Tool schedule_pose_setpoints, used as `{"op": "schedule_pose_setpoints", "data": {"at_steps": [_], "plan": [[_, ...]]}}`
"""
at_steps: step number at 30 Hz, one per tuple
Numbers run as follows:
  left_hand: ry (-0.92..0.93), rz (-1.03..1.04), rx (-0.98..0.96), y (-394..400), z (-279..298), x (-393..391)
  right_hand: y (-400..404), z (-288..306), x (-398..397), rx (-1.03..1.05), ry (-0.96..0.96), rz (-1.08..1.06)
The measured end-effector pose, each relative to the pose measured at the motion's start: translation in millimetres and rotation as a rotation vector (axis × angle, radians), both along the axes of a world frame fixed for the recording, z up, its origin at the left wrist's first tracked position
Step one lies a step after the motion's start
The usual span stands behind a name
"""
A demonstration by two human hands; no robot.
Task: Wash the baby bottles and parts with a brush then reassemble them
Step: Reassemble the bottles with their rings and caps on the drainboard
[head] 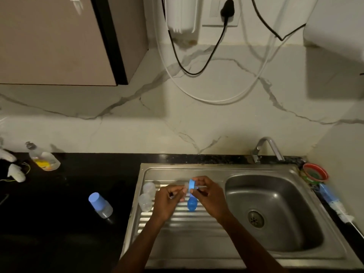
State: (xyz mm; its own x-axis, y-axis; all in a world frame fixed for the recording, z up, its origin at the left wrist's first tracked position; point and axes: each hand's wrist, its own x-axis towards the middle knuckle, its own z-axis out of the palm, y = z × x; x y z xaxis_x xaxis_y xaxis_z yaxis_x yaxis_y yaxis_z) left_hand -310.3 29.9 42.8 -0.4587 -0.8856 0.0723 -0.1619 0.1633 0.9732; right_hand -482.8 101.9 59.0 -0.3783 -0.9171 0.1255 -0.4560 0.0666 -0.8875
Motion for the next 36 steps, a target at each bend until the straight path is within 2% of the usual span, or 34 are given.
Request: {"op": "schedule_pose_setpoints", "data": {"at_steps": [6, 11, 16, 23, 27, 36], "plan": [[0.009, -0.059, 0.077, -1.2, -5.4, 13.9, -2.3, -9.2, 29.5, 0.012, 0.013, -0.023], [0.095, 0.048, 0.344, 2.6, -9.9, 10.3, -3.3, -17.7, 39.9, -0.043, 0.033, -0.076], [-0.094, 0.189, 0.14, 3.8, -17.1, -1.9, -5.2, -30.8, 39.8, -0.031, 0.097, -0.102], [-0.146, 0.142, 0.006, -0.3, -31.8, -1.4, -4.1, -35.5, 20.0, -0.08, 0.12, -0.093], [-0.121, 0.184, -0.099, 2.5, -40.2, -5.0, -10.9, -34.4, 18.3, 0.01, 0.049, -0.137], [-0.075, 0.3, 0.083, 13.1, -53.3, -5.7, 5.8, -53.8, 46.1, -0.095, 0.147, -0.188]]}}
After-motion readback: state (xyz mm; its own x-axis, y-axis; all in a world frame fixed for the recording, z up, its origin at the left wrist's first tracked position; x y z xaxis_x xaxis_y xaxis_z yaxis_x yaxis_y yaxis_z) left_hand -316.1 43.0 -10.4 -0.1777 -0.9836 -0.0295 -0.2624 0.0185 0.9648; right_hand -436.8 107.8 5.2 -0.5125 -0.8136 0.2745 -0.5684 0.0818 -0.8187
